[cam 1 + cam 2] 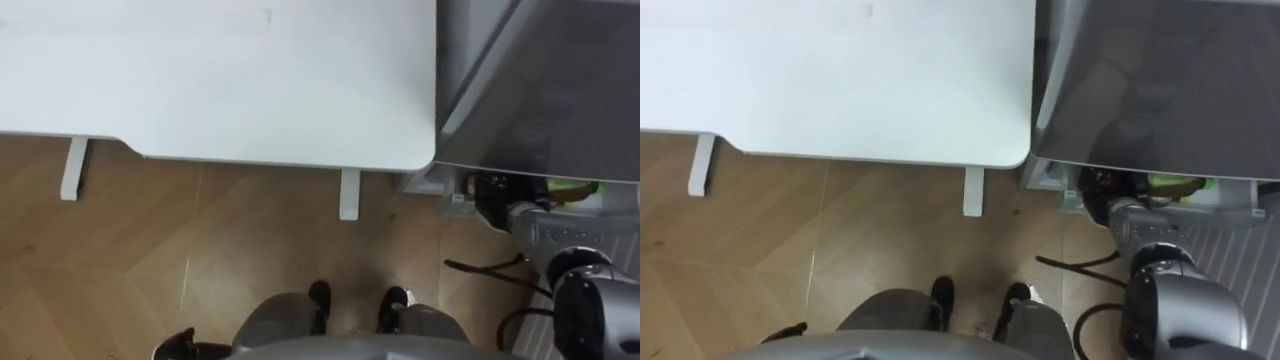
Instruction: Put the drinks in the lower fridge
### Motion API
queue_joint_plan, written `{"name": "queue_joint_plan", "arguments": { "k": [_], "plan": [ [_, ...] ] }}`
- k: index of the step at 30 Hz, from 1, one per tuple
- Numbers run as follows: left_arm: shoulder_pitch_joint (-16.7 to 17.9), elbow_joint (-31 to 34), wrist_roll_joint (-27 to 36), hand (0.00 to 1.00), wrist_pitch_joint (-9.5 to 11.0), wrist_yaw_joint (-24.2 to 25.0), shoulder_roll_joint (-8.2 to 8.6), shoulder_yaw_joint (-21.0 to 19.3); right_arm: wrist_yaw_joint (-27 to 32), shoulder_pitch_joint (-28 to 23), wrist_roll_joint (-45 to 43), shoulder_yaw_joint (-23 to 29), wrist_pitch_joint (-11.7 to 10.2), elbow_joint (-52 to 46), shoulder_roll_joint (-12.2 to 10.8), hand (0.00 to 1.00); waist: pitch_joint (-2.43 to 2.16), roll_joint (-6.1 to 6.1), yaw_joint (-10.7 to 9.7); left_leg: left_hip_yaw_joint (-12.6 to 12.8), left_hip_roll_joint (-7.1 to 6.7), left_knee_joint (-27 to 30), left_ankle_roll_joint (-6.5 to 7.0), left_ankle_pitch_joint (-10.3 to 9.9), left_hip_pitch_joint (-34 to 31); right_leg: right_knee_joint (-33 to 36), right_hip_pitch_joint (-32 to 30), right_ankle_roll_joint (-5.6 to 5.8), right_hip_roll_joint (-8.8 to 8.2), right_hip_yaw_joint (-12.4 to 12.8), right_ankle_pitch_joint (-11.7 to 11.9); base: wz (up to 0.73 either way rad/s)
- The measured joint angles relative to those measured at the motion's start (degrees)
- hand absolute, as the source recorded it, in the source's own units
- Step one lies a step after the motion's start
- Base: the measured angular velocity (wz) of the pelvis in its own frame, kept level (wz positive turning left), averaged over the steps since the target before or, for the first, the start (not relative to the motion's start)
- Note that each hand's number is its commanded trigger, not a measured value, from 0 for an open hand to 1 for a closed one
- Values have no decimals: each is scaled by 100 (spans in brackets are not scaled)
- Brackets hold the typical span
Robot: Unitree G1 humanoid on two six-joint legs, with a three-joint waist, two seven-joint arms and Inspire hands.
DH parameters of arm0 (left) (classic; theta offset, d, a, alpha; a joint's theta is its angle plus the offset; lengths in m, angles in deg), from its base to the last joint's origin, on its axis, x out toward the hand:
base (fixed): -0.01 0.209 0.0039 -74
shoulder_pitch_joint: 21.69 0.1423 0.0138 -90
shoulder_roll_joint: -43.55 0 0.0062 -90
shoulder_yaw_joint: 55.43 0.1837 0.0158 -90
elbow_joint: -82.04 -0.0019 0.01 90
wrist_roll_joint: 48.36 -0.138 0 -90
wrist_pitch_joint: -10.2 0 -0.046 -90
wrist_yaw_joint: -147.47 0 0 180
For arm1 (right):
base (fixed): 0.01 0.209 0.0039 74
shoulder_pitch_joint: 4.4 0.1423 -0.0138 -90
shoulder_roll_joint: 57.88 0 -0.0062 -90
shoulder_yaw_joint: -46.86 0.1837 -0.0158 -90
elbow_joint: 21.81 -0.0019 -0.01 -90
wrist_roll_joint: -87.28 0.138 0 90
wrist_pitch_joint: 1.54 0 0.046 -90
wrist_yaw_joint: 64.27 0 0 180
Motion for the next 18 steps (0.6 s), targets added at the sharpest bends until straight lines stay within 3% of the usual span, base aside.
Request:
{"name": "queue_joint_plan", "arguments": {
  "k": [11, 18],
  "plan": [
    [4, -49, 9, 0, 76, 116, -84, 54, 9, -1, -294, -13, 19, 41, 113, 0, 23, -37, -11, 142, 8, -19, 6, 6, 39, -8, 40, 18, -10, -24, -13, 0],
    [7, -2, 7, 0, 76, 109, -143, -59, -7, -43, -444, -32, 179, 98, 232, 0, 11, -96, -13, 153, -3, -12, 6, 6, 43, 15, 48, 30, -5, -26, -27, 1]
  ]
}}
